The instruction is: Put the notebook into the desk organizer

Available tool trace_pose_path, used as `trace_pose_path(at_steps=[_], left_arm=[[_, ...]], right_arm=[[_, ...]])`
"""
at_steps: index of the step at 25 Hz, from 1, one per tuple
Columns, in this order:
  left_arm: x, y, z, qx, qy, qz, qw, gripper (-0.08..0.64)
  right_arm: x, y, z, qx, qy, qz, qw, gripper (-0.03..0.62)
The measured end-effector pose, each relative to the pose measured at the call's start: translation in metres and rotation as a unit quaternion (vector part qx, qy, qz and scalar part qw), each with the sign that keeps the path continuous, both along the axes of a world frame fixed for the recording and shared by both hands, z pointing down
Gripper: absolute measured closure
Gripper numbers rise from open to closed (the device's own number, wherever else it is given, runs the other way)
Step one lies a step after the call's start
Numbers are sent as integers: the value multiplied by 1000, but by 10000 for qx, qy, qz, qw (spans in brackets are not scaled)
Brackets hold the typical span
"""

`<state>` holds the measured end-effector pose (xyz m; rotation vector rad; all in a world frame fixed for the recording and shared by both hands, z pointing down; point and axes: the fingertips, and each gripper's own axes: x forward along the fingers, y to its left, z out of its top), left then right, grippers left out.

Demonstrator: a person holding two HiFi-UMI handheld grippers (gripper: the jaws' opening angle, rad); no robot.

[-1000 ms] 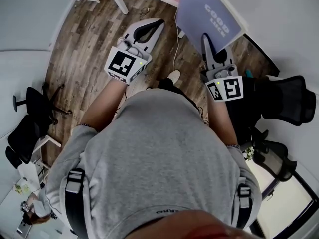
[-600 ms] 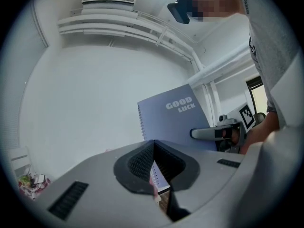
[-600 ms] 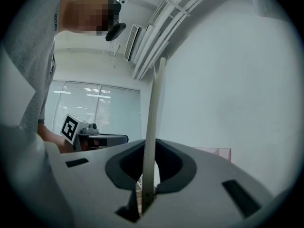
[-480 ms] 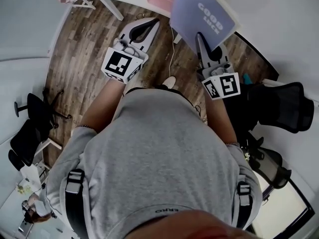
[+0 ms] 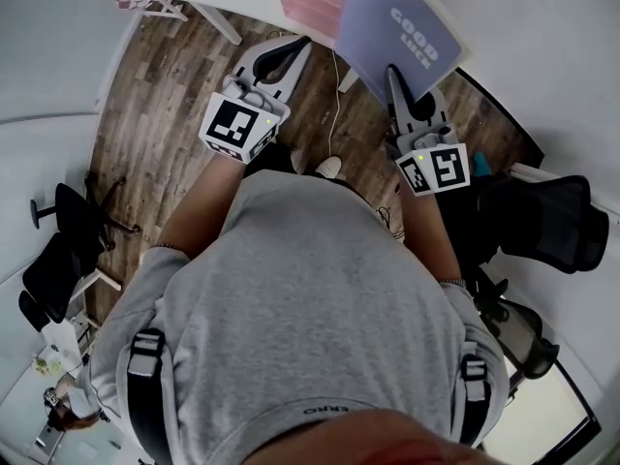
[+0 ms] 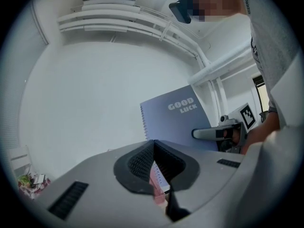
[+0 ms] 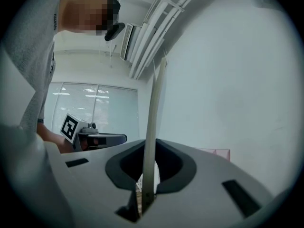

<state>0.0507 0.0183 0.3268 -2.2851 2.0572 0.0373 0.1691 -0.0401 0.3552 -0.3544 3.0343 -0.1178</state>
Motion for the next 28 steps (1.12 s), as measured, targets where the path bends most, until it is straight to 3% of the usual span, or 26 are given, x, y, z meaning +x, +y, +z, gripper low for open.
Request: trace_pose_path(at_steps=[8,14,21,28], left_arm=[[-47,-36,-2,89,103,436,9990,541],[-104,-63,-6,138,174,894,9958,540],[-162,-85,-6,137,207,1450,9891,540],[-198,-98,-1,127,226,1838,9826,541]], right_arm=[[-47,-27,2,13,107,328,9994,552],[-104,-47,6,-208,171,647,9975,552],[-160,-58,5,-432,252,1061,9931,552],[-191,-64,9,-673,317,1362,9879,552]])
